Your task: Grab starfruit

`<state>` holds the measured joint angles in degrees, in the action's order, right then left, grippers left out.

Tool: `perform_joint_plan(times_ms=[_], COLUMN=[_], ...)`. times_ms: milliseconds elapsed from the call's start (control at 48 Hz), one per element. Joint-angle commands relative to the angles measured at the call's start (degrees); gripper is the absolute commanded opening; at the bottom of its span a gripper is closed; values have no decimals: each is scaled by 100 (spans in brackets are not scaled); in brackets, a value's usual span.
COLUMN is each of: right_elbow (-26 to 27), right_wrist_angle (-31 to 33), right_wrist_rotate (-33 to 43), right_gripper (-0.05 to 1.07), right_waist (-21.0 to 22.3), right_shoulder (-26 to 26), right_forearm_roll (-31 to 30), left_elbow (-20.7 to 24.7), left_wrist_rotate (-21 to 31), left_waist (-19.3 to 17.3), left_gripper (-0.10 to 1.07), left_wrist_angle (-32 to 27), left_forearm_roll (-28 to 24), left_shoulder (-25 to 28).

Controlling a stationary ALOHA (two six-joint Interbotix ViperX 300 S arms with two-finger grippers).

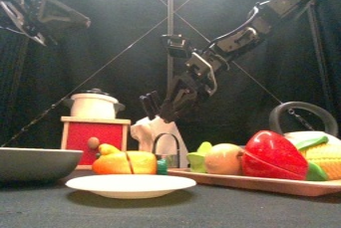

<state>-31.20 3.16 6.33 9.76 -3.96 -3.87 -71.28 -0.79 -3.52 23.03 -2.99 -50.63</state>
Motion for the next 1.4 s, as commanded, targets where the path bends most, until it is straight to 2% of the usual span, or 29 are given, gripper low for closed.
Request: perform_joint_plan(times_ms=[0,104,312,542,729,875,1042,1208,1375], right_elbow=[35,-79,-123,-9,123,176,308,369,299], right_wrist_angle=[-9,-9,237,1125,2083,2856,3709,3727,3261], right_wrist_rotate=[9,18,18,26,193,888,2241,3401,4271], right_gripper=[84,84,84,84,84,84,84,84,85], right_waist=[-114,-229,-396,-439,-422,-387,-299,-457,-712], right_shoulder=[369,571,756,914,932,932,888,826,756], right_forearm_roll=[149,545,1925,3015,3472,3313,2180,1090,527], left_elbow=[88,70,70,70,70,62,62,35,35], left_wrist_rotate=[-9,-18,-18,-9,-9,-9,-9,-9,-9], left_waist=[-35,-53,-141,-158,-149,-149,-149,-149,-149], left_gripper=[52,52,52,52,52,52,52,52,52], left_wrist_angle=[53,53,53,44,53,53,44,44,53], left_forearm_roll=[-9,-9,-9,-9,-9,0,0,9,9], left_shoulder=[9,9,9,9,9,9,9,9,9])
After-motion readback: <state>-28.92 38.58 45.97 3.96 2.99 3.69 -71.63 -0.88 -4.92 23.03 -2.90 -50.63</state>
